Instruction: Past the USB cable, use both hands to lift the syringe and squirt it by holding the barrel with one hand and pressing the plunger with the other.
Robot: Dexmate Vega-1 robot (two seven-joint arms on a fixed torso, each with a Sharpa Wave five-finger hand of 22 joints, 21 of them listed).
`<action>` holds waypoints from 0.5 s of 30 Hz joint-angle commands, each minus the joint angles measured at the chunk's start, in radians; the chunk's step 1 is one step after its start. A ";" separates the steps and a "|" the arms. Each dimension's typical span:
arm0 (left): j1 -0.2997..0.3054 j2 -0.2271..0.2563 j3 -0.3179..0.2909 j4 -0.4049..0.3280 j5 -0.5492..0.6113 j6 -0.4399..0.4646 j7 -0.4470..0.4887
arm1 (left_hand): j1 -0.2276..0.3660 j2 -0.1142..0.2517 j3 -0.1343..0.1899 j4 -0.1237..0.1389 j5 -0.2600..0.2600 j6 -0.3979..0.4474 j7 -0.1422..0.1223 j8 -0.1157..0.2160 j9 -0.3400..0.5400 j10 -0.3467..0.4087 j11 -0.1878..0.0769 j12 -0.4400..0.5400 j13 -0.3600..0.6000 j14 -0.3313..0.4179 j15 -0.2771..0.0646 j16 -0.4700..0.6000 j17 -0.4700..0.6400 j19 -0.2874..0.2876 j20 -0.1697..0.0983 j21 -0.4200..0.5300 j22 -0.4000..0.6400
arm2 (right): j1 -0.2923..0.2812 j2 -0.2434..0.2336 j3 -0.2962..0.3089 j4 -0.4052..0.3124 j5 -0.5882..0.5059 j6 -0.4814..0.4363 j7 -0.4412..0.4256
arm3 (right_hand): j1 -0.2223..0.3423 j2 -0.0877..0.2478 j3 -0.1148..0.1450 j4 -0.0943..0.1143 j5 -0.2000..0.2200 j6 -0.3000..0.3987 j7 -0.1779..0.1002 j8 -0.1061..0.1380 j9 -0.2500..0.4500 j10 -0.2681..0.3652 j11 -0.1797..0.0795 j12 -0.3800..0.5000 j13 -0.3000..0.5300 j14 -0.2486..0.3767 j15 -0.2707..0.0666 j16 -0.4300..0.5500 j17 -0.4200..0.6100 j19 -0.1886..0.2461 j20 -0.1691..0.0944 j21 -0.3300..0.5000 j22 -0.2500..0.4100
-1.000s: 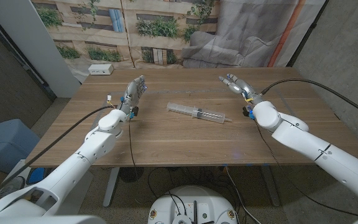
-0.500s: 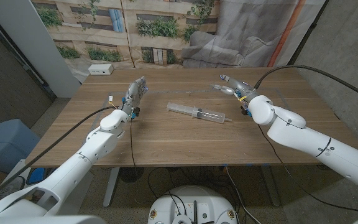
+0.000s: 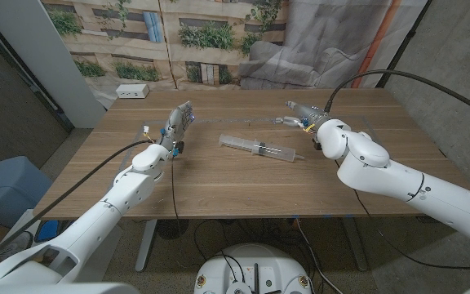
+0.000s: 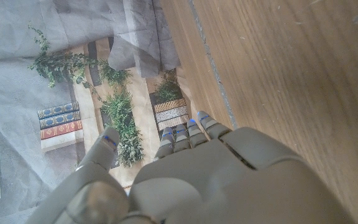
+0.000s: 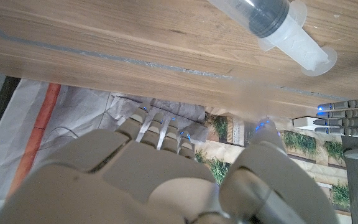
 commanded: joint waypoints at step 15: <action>0.012 0.018 -0.007 0.010 -0.024 0.012 -0.027 | 0.003 0.070 0.008 0.001 0.005 0.011 0.003 0.002 0.003 0.014 -0.001 0.001 0.006 0.008 0.002 0.004 0.004 0.016 -0.027 0.007 0.004 | 0.446 0.068 -0.501 -0.003 -0.110 -0.355 0.320 | 0.050 -0.017 0.020 -0.043 0.019 -0.097 0.032 -0.006 0.007 -0.063 0.031 -0.006 0.015 -0.038 0.062 -0.002 -0.009 -0.042 0.038 0.001 0.006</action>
